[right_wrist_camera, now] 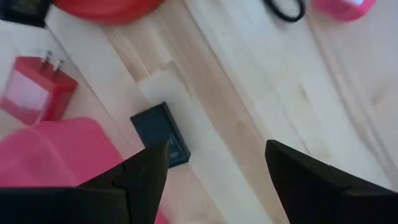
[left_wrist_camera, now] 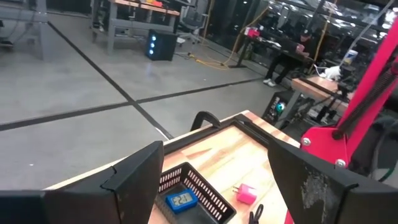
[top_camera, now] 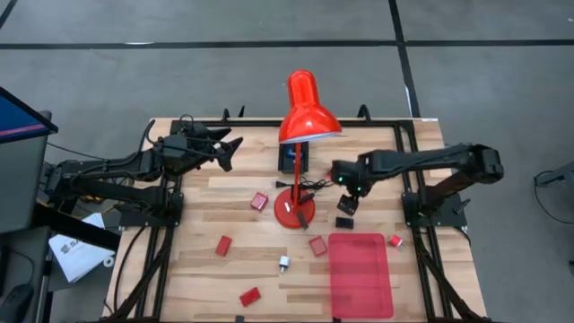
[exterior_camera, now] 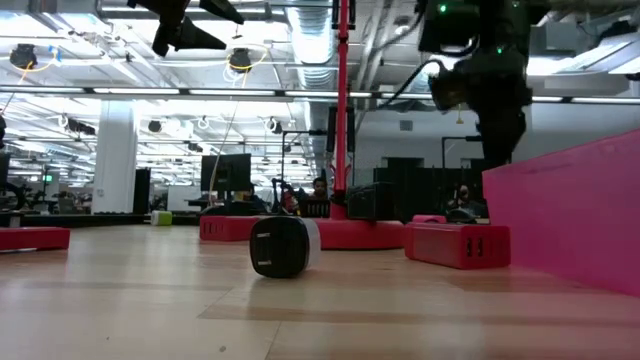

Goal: Pick & Place Office items
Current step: Put the right black digital timer into the black bin

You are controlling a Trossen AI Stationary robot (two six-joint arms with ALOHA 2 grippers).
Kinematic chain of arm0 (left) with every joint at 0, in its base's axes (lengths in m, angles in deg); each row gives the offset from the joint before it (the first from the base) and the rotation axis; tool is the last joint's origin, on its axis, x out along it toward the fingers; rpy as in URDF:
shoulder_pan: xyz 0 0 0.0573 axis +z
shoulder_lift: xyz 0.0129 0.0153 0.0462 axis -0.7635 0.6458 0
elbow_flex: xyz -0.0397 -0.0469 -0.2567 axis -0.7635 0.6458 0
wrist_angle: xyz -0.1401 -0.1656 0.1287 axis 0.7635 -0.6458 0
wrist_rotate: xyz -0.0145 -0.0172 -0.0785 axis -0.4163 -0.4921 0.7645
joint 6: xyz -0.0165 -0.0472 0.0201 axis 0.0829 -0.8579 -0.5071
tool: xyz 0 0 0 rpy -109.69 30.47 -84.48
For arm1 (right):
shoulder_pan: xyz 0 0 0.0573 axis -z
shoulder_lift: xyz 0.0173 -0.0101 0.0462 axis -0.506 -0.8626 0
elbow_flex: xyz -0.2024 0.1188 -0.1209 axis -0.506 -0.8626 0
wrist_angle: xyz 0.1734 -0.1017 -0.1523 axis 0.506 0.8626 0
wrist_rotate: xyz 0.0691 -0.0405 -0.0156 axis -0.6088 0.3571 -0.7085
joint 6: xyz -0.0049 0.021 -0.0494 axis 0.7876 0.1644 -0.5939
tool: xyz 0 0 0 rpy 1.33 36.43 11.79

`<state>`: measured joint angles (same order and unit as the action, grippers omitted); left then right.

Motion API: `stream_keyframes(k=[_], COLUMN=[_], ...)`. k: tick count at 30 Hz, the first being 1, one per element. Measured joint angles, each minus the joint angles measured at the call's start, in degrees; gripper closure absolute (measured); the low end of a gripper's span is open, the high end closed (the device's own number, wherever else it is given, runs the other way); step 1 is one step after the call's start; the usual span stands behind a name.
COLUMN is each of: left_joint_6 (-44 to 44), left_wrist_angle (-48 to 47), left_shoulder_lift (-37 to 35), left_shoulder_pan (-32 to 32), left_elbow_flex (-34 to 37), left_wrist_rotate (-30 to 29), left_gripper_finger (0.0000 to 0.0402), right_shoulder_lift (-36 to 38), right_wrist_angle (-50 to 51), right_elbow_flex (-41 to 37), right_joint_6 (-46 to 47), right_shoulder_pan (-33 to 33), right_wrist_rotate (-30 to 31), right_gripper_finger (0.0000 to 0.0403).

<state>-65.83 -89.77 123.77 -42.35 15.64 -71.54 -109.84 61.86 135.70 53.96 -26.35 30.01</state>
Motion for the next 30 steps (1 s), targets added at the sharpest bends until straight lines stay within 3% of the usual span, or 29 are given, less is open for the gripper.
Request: stream_keyframes(k=[10, 16, 30], left_joint_6=[0.30, 0.31, 1.33], left_wrist_angle=[-1.60, -3.81, -3.77], left_shoulder_lift=[-0.02, -0.02, -0.04], left_shoulder_pan=[0.00, 0.00, 0.00], left_elbow_flex=[0.00, 0.00, 0.00], left_wrist_rotate=[1.93, 0.23, 0.06], left_gripper_finger=[0.0116, 0.0117, 0.0116], right_shoulder_lift=[-4.75, -3.06, -3.00], right_wrist_angle=[-2.99, -2.60, -6.73], right_elbow_flex=[-1.50, -1.50, -7.62], right_joint_6=[6.08, 11.08, 9.60], right_shoulder_pan=[-6.14, -7.85, -9.49], right_wrist_rotate=[0.22, 1.20, 2.23], right_gripper_finger=[0.0143, 0.0143, 0.0143])
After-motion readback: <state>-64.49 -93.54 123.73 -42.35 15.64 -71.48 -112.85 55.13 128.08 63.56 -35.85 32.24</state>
